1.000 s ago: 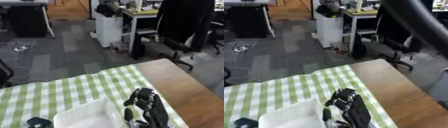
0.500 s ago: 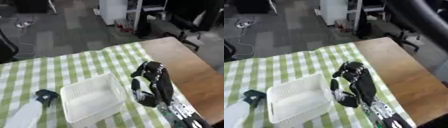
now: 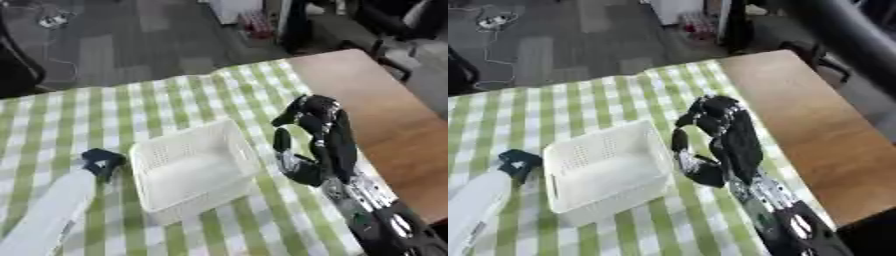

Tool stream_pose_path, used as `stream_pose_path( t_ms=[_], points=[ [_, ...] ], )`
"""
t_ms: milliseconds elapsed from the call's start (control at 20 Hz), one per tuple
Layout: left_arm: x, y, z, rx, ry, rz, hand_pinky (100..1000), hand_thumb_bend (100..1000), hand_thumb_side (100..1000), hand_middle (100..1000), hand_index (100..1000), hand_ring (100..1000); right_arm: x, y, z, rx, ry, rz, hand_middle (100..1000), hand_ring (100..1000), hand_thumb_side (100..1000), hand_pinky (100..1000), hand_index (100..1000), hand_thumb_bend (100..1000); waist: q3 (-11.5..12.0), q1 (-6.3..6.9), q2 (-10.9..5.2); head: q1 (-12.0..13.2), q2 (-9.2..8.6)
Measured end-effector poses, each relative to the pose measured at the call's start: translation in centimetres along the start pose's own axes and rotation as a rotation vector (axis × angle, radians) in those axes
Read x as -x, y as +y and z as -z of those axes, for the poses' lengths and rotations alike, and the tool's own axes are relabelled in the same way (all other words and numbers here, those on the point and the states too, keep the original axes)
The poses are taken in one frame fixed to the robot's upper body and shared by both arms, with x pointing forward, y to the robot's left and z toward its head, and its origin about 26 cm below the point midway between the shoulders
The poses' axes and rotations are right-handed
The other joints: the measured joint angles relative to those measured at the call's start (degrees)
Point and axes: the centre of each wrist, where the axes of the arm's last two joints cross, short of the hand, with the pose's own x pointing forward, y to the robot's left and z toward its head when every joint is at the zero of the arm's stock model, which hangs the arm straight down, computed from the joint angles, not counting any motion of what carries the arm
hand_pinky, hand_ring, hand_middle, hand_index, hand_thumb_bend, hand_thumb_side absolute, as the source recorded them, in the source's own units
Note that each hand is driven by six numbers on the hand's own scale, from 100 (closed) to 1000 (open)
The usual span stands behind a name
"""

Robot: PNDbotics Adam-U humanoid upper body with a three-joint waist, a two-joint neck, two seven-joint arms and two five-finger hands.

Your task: Pick up objects on the table and place them in the box.

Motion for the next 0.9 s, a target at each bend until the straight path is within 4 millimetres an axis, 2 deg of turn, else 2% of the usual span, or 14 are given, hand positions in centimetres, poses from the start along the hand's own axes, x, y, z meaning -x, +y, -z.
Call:
stream_pose_path(
  t_ms=[450, 900],
  points=[
    [0.2, 2.9, 1.2, 0.208, 0.082, 0.22, 686, 100, 1000, 844, 858, 716, -0.2, 0.1, 0.0, -0.022, -0.004, 0.01, 393, 373, 929, 241, 491, 100, -0.7, 0.45, -0.26, 3.9, 0.13],
    [0.9, 4.0, 2.2, 0.366, 0.179, 0.33, 718, 100, 1000, 852, 876, 743, -0.4, 0.2, 0.0, -0.044, -0.005, 0.027, 395, 372, 932, 240, 490, 100, -1.5, 0.61, -0.26, 6.3, 0.26]
  ],
)
